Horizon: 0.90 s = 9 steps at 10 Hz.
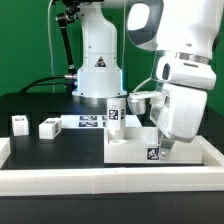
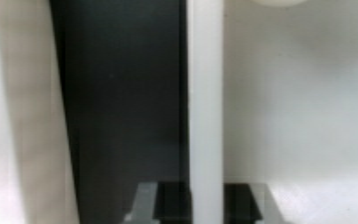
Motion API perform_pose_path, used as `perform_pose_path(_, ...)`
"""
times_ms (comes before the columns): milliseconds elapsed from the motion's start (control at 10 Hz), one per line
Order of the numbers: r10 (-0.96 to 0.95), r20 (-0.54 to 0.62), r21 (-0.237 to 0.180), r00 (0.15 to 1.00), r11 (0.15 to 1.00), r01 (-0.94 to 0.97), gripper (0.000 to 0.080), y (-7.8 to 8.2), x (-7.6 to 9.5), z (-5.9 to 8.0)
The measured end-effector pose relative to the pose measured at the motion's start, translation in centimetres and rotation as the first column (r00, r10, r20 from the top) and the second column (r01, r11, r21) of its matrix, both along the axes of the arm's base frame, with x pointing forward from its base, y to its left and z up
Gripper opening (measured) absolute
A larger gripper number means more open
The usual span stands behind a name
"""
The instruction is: Assemble square table
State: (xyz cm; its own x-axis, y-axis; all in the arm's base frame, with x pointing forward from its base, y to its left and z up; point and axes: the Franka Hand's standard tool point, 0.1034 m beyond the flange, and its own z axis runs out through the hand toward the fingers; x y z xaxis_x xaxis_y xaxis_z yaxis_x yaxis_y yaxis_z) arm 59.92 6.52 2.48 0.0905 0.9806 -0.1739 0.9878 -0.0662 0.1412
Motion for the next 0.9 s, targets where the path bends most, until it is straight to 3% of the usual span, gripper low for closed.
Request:
perform_pose_path(400,-0.002,-0.006,-0.003,1.0,1.0,0.002,0.0061,-0.1,0.0,0.0)
perform_pose_path(900,-0.01,-0.019,-0.035,1.0,0.999,0.009,0.0061,0.0,3.5,0.2)
